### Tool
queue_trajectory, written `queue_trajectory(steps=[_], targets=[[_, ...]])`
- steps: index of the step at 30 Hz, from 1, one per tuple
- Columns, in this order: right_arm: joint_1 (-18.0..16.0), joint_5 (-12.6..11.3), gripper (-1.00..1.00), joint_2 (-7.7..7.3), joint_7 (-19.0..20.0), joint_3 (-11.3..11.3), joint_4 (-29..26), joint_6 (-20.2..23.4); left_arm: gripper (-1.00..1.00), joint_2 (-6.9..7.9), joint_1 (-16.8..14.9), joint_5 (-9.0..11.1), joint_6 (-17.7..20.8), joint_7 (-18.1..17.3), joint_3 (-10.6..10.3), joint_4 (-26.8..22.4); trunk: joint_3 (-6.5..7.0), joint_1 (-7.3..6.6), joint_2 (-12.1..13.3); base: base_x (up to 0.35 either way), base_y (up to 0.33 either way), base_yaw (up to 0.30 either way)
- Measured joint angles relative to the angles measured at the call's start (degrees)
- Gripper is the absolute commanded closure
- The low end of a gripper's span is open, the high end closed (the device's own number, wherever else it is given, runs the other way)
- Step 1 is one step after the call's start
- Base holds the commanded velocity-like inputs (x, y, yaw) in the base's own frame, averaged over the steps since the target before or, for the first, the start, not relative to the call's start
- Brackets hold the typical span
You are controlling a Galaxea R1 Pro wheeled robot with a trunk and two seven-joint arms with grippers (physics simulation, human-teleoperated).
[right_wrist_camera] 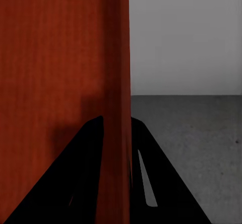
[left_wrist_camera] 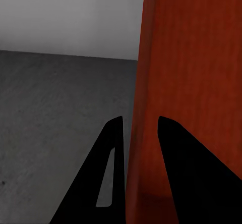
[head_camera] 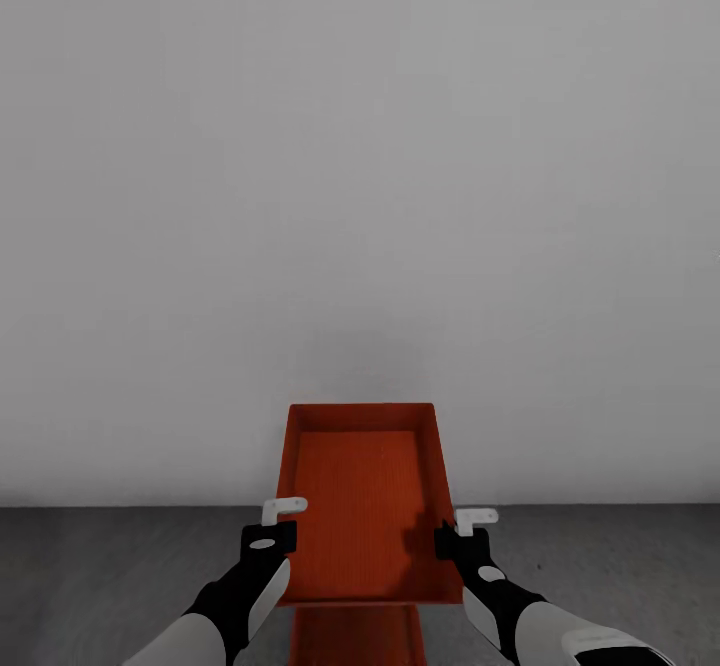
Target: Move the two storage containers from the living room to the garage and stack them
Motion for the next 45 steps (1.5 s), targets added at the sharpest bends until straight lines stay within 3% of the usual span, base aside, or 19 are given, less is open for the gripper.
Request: queue_trajectory(steps=[45], targets=[[0.0,0.16,1.0,-0.02,0.02,-0.14,-0.01,0.02,1.0,-0.01,0.0,-0.05,0.01,-0.06,0.05,-0.03,-4.14,0.0,-0.01,0.0,0.0,0.0]])
